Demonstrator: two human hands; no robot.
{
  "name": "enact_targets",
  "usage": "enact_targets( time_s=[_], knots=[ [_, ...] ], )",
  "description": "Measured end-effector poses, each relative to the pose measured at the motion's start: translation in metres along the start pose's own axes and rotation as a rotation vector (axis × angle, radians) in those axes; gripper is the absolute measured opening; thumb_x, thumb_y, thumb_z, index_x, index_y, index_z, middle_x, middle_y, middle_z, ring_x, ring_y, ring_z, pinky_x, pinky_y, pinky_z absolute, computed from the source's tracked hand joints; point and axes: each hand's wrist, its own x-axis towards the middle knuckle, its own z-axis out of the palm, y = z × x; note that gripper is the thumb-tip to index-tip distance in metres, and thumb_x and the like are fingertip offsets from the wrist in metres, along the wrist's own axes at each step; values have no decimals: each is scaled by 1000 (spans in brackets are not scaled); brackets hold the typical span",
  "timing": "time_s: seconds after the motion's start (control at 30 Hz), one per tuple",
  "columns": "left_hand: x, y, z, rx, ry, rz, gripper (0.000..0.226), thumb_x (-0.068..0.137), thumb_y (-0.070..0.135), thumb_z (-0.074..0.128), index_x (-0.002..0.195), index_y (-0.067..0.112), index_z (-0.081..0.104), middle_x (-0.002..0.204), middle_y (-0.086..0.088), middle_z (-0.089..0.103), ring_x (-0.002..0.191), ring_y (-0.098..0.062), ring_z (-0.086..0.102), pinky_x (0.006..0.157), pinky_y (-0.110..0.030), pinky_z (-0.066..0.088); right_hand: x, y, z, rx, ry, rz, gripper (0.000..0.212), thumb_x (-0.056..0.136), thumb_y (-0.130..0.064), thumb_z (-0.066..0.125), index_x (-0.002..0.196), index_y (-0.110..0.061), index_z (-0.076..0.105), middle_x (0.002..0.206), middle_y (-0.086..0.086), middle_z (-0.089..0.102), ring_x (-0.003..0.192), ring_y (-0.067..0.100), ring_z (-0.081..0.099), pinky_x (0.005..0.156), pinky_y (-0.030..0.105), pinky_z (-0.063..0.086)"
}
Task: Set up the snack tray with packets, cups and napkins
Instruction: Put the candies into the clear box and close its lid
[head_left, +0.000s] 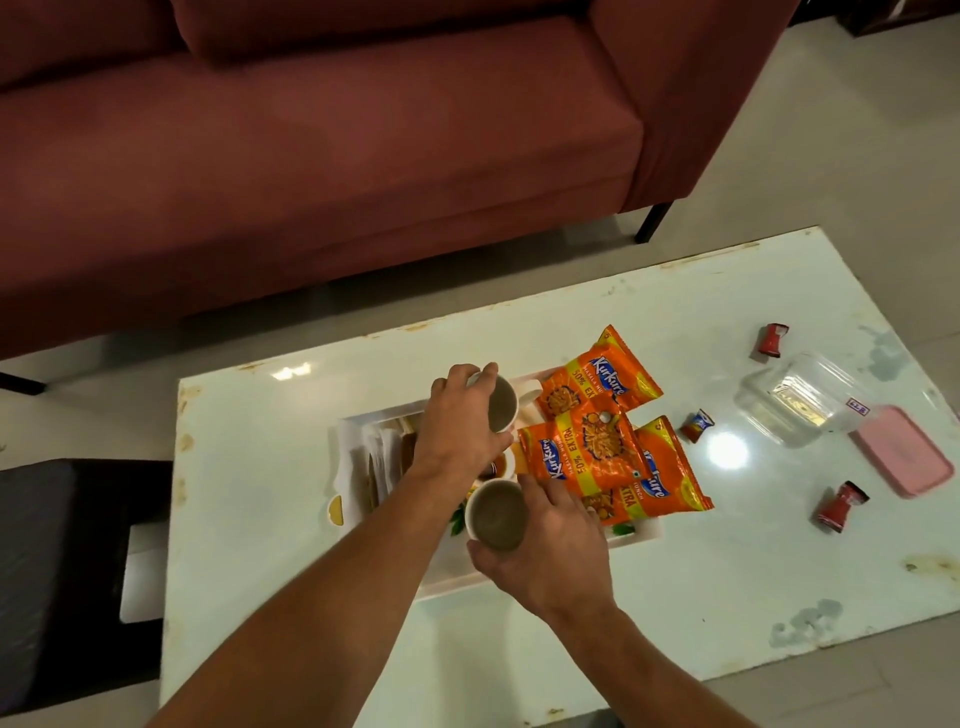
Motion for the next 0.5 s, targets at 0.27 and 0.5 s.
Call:
enact_targets(
  time_s=[0.27,0.5],
  knots=[
    [-7,16,-17,44,-9,-9,95,81,65,69,157,28,26,162,-3,32,146,-29,33,109,-46,46,-8,13,-30,21,82,-41,94,69,-89,52,142,-29,49,140,-8,55,127,17,51,99,41,51],
    [-9,98,-5,-234,208,70,48,97,46,56,140,22,55,135,-1,59,123,-21,55,95,-38,50,3,113,-98,248,432,188,27,92,-39,58,112,-26,71,108,-8,67,95,17,66,72,34,54]
  ],
)
